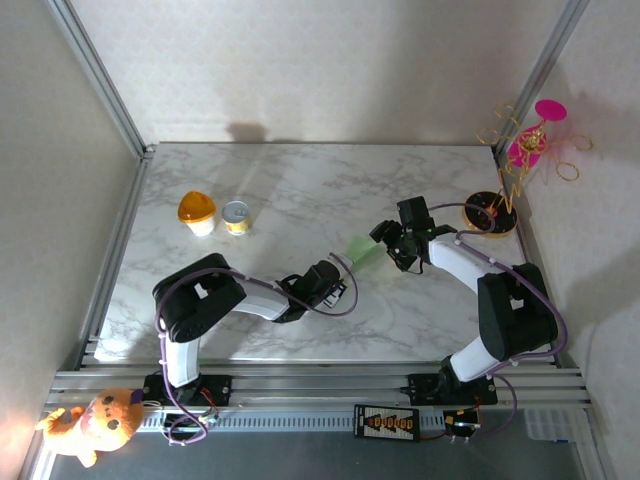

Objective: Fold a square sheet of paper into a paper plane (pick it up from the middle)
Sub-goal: Fold the wing for the fifth time at the center of the table.

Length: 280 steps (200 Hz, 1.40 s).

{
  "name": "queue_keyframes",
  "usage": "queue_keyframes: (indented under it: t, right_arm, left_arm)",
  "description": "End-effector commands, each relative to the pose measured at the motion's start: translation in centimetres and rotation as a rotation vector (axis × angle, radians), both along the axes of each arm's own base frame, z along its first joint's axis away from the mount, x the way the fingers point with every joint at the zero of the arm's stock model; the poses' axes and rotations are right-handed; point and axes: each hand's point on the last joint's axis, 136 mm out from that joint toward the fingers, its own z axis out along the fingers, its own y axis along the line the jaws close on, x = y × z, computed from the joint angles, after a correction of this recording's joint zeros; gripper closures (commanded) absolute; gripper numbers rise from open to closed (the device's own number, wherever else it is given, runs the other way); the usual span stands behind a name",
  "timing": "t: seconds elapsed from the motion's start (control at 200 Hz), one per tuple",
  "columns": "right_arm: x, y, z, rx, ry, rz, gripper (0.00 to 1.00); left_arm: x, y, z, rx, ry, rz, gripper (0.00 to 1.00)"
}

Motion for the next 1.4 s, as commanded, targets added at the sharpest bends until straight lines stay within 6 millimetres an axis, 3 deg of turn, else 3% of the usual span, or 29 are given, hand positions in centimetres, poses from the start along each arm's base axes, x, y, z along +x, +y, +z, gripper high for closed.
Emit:
queue_keyframes:
  t: [0.0,0.17,0.335,0.611,0.866,1.107,1.232,1.397]
  right_arm:
    - [-0.4,-0.4,-0.6,-0.009,0.017,0.01,0.23]
    - [-0.9,1.2,-0.2,0.071,0.028,0.082,0.24]
    - [-2.3,3.3,-1.3,0.172,0.116,0.129,0.23]
    - [-3.0,5.8,-2.4,0.213,0.163,0.164,0.28]
    - [-3.6,6.1,-2.6,0.226,0.178,0.169,0.48]
    - [-3.3,6.0,-1.9,0.221,0.15,0.164,0.82]
    - [-3.1,5.9,-1.7,0.216,0.135,0.157,0.89]
    - [-2.9,5.9,-1.6,0.215,0.129,0.151,0.89]
  left_arm:
    - [-2.6,0.0,-3.7,0.063,0.144,-0.071,0.97]
    - [-2.3,0.1,-3.1,0.082,0.126,-0.081,0.97]
    - [-1.8,0.2,-3.2,0.122,0.09,-0.098,0.97]
    - [-1.2,0.2,-2.7,0.169,0.035,-0.123,0.93]
    - [-0.6,0.4,-1.8,0.2,-0.023,-0.129,0.84]
    - [-0.7,0.1,0.1,0.151,-0.034,-0.129,0.72]
    - [-1.0,-0.2,1.2,0.085,-0.006,-0.122,0.65]
    - [-1.5,-0.7,1.8,0.029,0.04,-0.125,0.62]
